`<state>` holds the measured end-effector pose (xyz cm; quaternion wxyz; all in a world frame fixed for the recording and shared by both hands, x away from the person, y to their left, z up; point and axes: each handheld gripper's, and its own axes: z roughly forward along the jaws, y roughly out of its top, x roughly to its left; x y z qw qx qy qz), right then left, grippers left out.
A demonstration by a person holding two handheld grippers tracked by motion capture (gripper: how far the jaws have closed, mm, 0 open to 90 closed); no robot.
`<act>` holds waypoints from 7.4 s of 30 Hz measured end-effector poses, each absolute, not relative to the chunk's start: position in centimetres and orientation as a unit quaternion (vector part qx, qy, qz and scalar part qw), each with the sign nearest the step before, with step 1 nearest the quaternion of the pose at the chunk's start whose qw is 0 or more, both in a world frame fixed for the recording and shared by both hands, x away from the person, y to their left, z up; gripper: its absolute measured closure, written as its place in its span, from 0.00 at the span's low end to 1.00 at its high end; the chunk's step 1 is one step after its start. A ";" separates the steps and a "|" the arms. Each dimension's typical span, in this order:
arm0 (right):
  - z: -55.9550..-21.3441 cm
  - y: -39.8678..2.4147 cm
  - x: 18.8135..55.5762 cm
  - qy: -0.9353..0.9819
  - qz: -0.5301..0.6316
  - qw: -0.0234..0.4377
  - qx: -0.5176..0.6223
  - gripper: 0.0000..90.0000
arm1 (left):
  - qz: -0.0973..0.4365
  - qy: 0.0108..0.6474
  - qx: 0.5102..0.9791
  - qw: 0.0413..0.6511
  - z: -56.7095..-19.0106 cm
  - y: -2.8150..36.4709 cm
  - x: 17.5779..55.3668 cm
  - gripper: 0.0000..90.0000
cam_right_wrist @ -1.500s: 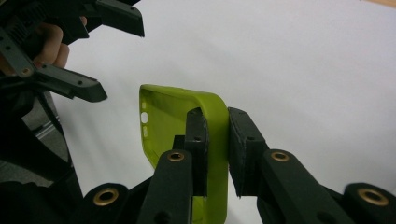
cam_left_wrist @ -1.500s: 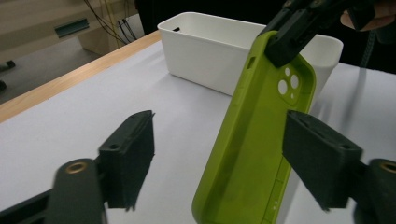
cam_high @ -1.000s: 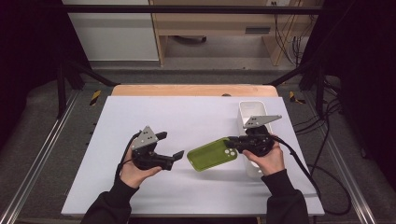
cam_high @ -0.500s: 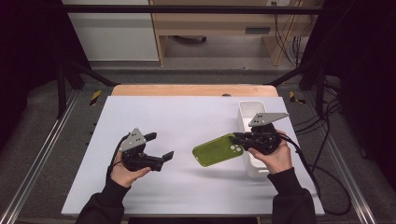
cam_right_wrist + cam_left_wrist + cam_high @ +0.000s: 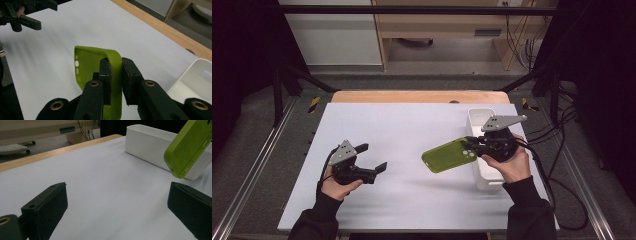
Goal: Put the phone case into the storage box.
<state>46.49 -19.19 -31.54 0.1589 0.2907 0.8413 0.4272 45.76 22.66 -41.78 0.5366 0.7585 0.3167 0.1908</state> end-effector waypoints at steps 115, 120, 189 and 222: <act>-22.9 -22.1 50.8 0.860 0.236 0.377 0.250 0.88 | 0.210 0.337 0.753 0.525 -44.3 26.6 45.7 0.02; -23.3 -22.2 51.4 0.865 0.220 0.380 0.243 0.88 | 0.209 0.335 0.754 0.525 -44.4 26.5 45.7 0.02; -25.7 -21.6 60.9 0.937 0.090 0.336 0.040 0.88 | 0.191 0.346 0.754 0.524 -45.2 26.8 46.5 0.02; -29.6 -20.5 64.2 0.950 0.066 0.305 0.000 0.88 | 0.192 0.346 0.757 0.521 -45.3 26.9 46.6 0.02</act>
